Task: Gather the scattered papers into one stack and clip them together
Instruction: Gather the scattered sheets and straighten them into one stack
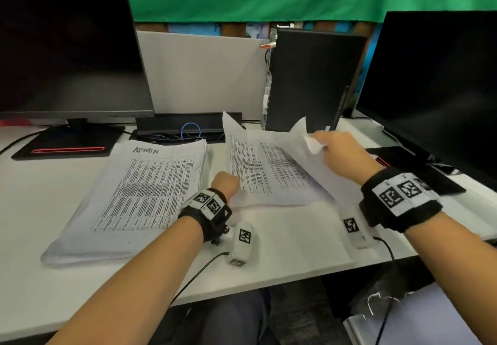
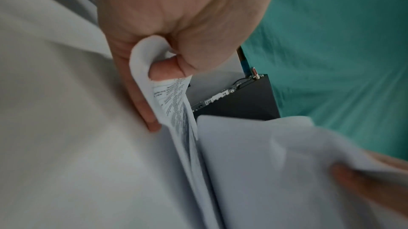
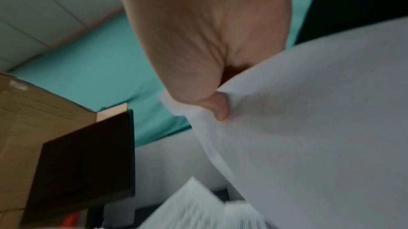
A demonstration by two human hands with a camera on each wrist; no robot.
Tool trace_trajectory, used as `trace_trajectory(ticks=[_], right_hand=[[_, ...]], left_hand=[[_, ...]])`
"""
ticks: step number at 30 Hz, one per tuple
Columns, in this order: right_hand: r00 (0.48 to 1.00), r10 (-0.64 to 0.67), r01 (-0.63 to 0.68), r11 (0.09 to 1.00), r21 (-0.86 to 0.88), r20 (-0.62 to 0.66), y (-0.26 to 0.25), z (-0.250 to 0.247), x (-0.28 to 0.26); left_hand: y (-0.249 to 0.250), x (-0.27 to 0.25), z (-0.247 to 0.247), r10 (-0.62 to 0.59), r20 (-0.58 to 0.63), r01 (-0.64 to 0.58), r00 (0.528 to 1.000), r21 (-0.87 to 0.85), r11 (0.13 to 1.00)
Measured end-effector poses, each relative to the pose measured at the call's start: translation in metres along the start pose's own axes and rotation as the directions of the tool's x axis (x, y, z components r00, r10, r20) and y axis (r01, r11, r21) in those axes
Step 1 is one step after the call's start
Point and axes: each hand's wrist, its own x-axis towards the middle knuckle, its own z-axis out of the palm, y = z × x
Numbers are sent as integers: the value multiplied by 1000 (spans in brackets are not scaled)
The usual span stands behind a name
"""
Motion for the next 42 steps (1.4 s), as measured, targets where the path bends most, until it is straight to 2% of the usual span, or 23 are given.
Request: trace_trajectory(ticks=[2, 4, 5, 6, 7, 9, 10, 11, 13, 14, 15, 16, 17, 18, 19, 21, 22, 23, 28, 31, 35, 40, 42], right_hand=[[982, -60, 62, 998, 4, -177, -14, -18, 10], [971, -117, 129, 991, 46, -206, -31, -22, 15], [974, -148, 163, 984, 77, -172, -40, -18, 15], [977, -175, 187, 978, 95, -123, -49, -11, 14], [979, -197, 201, 975, 91, -57, -55, 0, 14], [973, -218, 213, 975, 71, 71, -62, 28, 14], [967, -219, 211, 975, 73, 131, -63, 44, 15], [953, -220, 205, 975, 90, 210, -62, 59, 16], [844, -231, 189, 973, 134, 483, -59, 79, 15], [756, -224, 137, 973, 186, 615, -57, 83, 13], [706, -204, 24, 964, 266, 678, -52, 83, 12], [743, -148, -116, 932, 344, 653, -46, 81, 12], [842, -23, -247, 872, 423, 540, -36, 80, 15], [907, 198, -372, 790, 487, 371, -22, 78, 21], [868, 446, -489, 699, 521, 217, -1, 77, 26], [623, 774, -724, 516, 458, 112, 44, 75, 27], [544, 824, -785, 431, 446, 161, 63, 75, 24], [525, 820, -801, 384, 459, 230, 77, 75, 23], [569, 741, -797, 391, 461, 355, 91, 76, 31], [615, 697, -770, 428, 473, 369, 88, 82, 39], [671, 613, -734, 467, 494, 417, 134, 120, 72], [651, 661, -756, 525, 391, 373, 77, 91, 51], [660, 705, -734, 529, 426, 261, 75, 84, 46]], left_hand=[[5, -9, -4, -7, 46, 9, 999, -26, 1000], [9, -26, -8, 59, 109, -83, 992, 225, 971], [12, -30, -8, 87, 77, -105, 993, 279, 954], [9, -19, -8, 19, 57, -29, 998, 187, 982], [2, -6, -7, -115, 100, 120, 988, -49, 992], [-4, -4, -6, -85, 237, 200, 968, -520, 830], [-6, 2, -4, -61, 287, 246, 956, -672, 698], [-16, 17, 0, -52, 292, 255, 955, -718, 648], [-17, 17, -2, -70, 345, 319, 936, -744, 588], [-10, 5, -6, -85, 380, 353, 921, -723, 594], [-4, -6, -11, -105, 380, 350, 919, -666, 658], [0, -11, -14, -164, 316, 328, 934, -583, 743], [0, -11, -14, -203, 226, 292, 953, -499, 816], [0, -12, -14, -209, 165, 261, 964, -425, 867], [0, -9, -13, -182, 139, 221, 973, -368, 903], [-2, -8, -10, -140, 111, 164, 984, -264, 950], [-3, -8, -9, -128, 94, 144, 987, -199, 969], [-5, -6, -9, -109, 74, 116, 991, -102, 988], [-5, 2, -9, -62, 52, 54, 997, 137, 989], [-5, 3, -10, -63, 67, 52, 996, 157, 986], [-4, 0, -11, -47, 70, 35, 996, 161, 986], [-8, -3, -13, -54, 57, 47, 997, 124, 991], [-9, -3, -12, -68, 50, 63, 996, 87, 994]])
